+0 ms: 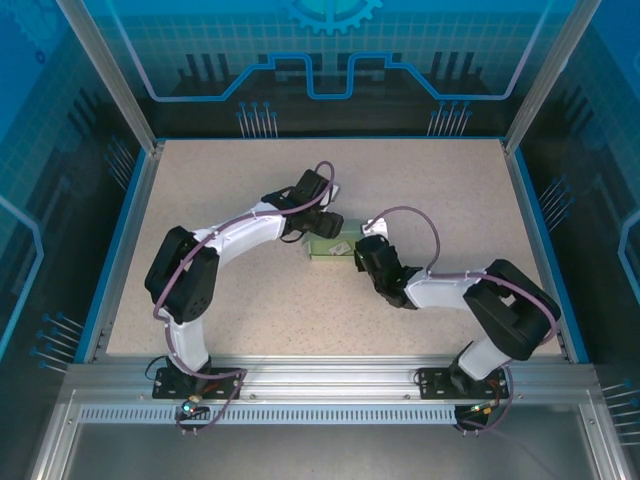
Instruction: Fold the paper box
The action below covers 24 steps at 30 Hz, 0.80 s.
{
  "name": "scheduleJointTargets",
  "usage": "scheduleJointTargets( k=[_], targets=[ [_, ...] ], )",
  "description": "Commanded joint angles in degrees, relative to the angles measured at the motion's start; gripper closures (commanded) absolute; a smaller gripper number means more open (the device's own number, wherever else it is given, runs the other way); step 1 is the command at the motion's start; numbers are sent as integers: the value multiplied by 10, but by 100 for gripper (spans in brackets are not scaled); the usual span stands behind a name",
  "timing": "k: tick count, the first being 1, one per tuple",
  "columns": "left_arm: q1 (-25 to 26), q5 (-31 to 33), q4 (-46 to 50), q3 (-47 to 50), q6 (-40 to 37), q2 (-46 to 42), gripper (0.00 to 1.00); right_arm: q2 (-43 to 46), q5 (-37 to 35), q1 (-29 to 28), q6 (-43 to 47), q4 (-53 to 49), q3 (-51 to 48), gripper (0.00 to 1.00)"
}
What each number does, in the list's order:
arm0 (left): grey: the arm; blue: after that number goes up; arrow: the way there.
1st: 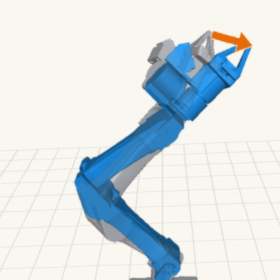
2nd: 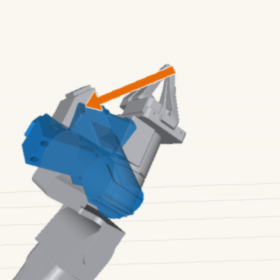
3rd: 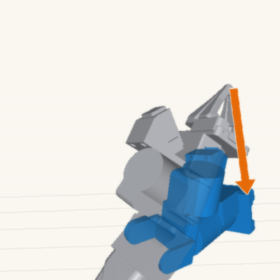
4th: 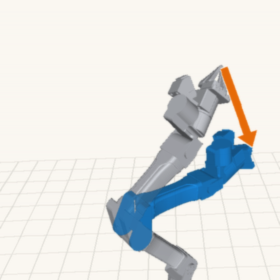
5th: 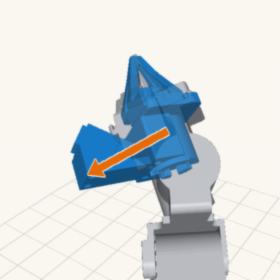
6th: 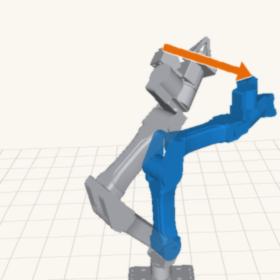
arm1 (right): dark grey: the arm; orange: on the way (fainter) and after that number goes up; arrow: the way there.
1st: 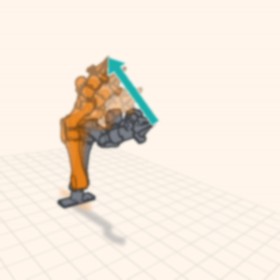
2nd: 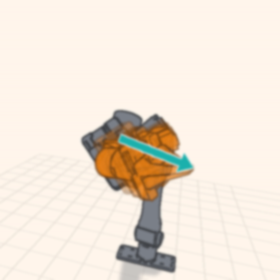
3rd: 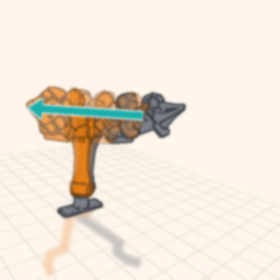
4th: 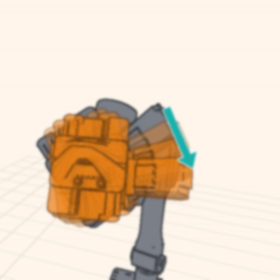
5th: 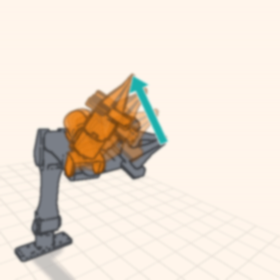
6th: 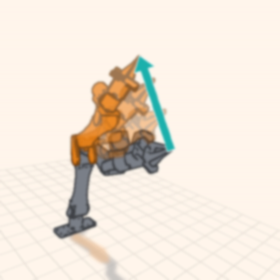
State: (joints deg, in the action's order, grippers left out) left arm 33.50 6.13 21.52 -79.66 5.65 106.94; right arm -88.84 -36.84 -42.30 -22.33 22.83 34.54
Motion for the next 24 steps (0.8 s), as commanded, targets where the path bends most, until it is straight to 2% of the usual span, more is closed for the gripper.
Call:
scheduleJointTargets(
  k=[1,9,13,16,20,24],
  targets=[
    [3,-8,-11,11,11,7,38,43,12,-10,8,-34,-20,64],
    [11,2,-33,26,23,4,38,199,58,-15,48,-149,-40,52],
    [15,2,-55,41,34,-1,38,235,124,18,63,-202,-2,48],
    [16,1,-62,48,40,-2,38,216,199,72,61,-223,39,47],
    [17,3,-73,61,48,-5,39,137,293,146,47,-239,101,47],
    [19,6,-80,72,52,-10,38,45,339,171,44,-249,155,47]
  ],
)
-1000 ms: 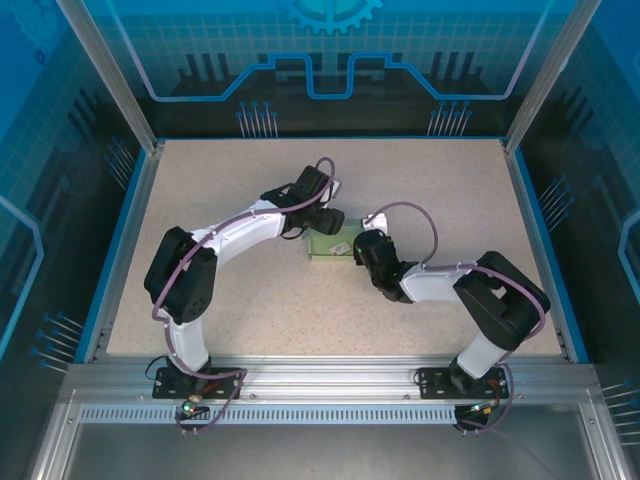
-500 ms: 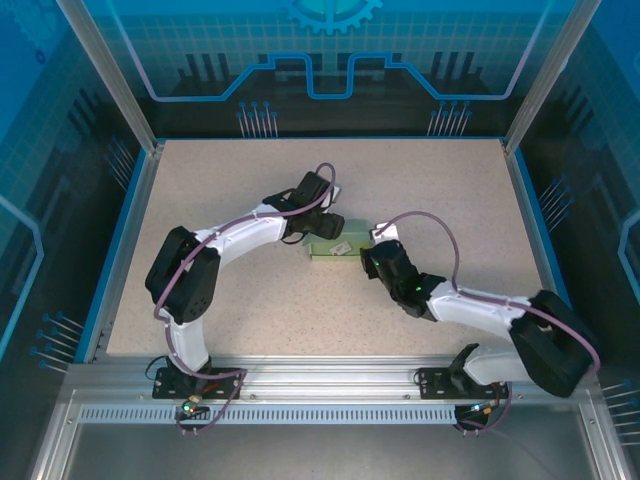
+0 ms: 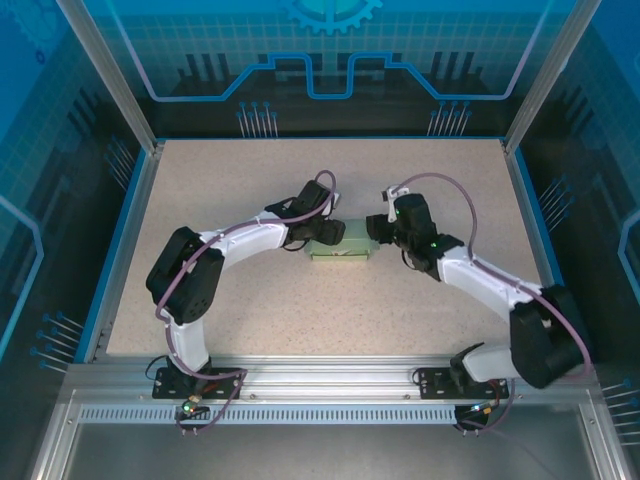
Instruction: Fold the paper box
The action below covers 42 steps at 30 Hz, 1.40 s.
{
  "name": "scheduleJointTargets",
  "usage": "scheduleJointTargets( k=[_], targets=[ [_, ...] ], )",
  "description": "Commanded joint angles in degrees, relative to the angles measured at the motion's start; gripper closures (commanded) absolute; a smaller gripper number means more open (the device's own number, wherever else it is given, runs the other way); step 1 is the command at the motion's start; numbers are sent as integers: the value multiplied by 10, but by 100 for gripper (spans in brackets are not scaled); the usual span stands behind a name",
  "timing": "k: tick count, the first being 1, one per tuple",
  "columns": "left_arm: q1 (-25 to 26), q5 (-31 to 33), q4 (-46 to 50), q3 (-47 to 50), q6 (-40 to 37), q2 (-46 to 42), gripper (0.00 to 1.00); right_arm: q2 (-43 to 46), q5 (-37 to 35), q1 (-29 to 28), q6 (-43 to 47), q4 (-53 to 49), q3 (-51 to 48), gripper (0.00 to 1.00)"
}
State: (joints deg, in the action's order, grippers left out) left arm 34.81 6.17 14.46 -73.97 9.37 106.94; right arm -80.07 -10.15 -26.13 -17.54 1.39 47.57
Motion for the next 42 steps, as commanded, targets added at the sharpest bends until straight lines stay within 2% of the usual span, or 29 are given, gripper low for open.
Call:
scheduleJointTargets(
  k=[1,9,14,19,29,42],
  targets=[
    [6,7,-10,17,15,-11,39,-63,77,11,-5,-36,50,47],
    [8,33,-32,46,22,-42,38,-147,94,20,-15,-21,65,49],
    [4,72,-66,86,30,-86,37,-164,92,20,-12,-20,52,49],
    [-14,78,-78,121,40,-113,34,-168,88,20,-6,-21,39,50],
    [-35,86,-48,138,52,-71,31,-169,86,20,-4,-14,31,50],
    [-34,67,-73,173,76,-46,31,-176,76,9,-3,-11,6,50]
  ],
)
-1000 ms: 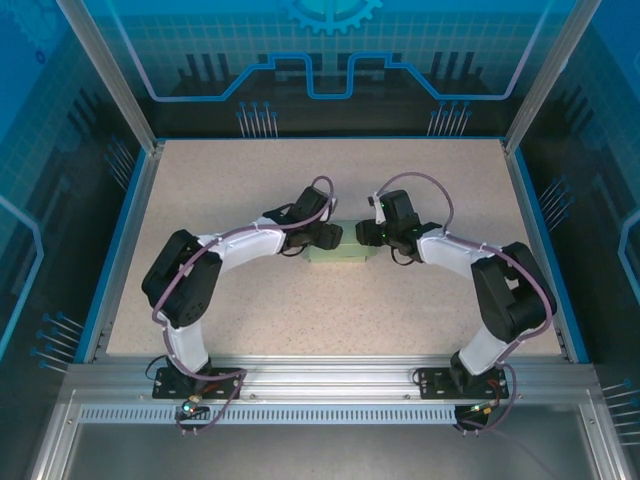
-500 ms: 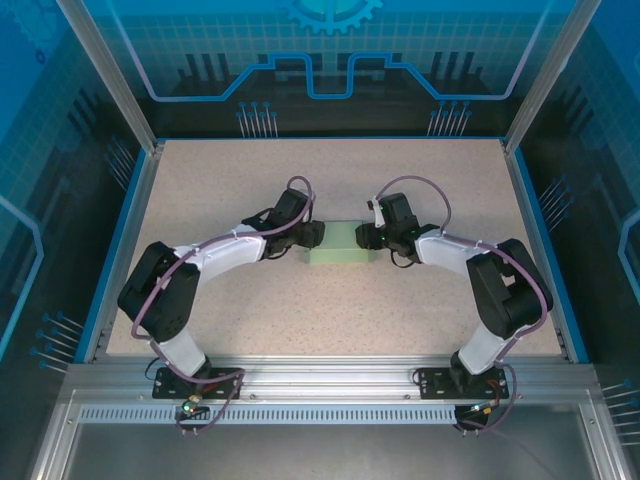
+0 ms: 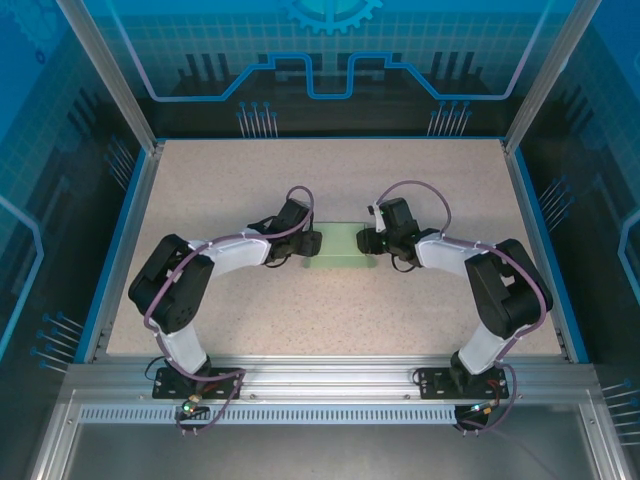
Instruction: Fold the paper box
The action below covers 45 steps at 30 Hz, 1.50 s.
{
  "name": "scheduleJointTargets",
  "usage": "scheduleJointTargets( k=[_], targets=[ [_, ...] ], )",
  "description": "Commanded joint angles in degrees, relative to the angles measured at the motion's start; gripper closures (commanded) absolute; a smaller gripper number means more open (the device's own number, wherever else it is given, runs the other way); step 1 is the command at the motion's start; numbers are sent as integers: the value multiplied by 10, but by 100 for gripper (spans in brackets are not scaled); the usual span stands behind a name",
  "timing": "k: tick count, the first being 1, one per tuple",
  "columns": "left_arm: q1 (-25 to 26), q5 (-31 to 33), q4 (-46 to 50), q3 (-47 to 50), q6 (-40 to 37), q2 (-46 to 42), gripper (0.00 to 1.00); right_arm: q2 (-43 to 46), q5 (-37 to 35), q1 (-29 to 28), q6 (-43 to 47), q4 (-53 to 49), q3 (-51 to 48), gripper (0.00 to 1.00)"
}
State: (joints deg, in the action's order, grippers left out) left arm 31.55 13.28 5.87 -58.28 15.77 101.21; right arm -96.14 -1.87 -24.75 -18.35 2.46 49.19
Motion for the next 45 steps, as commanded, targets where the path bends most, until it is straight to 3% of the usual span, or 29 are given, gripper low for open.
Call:
scheduleJointTargets(
  k=[1,9,19,27,34,45],
  targets=[
    [-2,-4,11,15,12,6,31,-15,-7,-5,8,-26,-7,50],
    [-2,-5,-22,13,10,-62,29,40,-35,-21,44,-94,53,49],
    [-16,-36,-42,0,-25,-86,23,137,-134,-114,70,-167,31,41],
    [-42,-83,-33,-61,-52,-20,19,198,-125,-127,58,-197,-4,36],
    [-49,-162,-21,-138,-58,63,18,229,-118,-145,38,-217,-24,31],
    [-49,-257,40,-250,-72,177,18,270,-101,-164,11,-265,-55,31]
  ],
)
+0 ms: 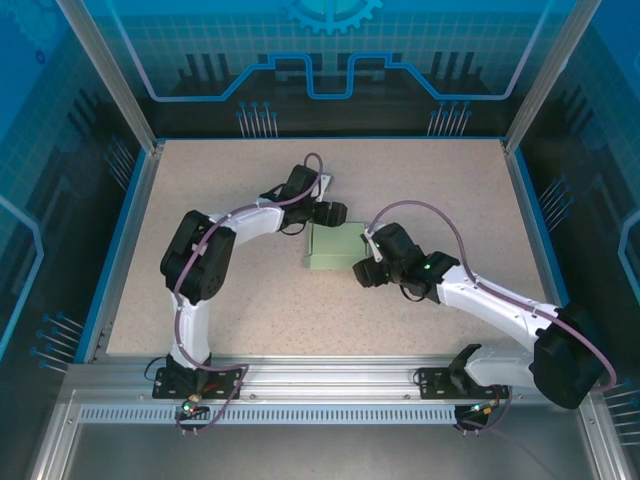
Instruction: Fold the paper box
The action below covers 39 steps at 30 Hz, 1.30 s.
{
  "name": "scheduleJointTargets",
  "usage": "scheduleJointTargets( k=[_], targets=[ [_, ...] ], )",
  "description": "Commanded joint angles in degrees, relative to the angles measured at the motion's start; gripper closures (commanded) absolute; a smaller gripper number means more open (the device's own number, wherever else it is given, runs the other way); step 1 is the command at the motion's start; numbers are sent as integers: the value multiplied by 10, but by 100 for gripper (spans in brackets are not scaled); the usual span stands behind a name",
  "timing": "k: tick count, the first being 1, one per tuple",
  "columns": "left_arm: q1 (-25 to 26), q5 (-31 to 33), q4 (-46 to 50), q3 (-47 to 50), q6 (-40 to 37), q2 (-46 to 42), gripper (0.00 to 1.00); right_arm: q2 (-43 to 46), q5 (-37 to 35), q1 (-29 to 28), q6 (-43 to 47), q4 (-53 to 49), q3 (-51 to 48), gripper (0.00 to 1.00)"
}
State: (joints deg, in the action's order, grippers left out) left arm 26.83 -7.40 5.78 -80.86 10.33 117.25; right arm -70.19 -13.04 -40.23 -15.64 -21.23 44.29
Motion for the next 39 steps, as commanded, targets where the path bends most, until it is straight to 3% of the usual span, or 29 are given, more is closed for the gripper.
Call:
scheduleJointTargets(
  k=[1,8,17,28,39],
  targets=[
    [-2,-57,49,-28,-19,20,18,11,18,-11,-18,-32,-6,31],
    [-3,-93,103,-33,-36,24,19,1,99,-13,-19,-36,-16,31],
    [-3,-119,83,49,-9,-34,22,-25,212,-3,-31,1,-48,31],
    [-3,-139,12,191,38,-113,20,-53,384,129,-89,165,-122,34],
    [-3,-85,-7,247,55,-160,11,-151,380,164,-100,223,-82,45]
  ],
)
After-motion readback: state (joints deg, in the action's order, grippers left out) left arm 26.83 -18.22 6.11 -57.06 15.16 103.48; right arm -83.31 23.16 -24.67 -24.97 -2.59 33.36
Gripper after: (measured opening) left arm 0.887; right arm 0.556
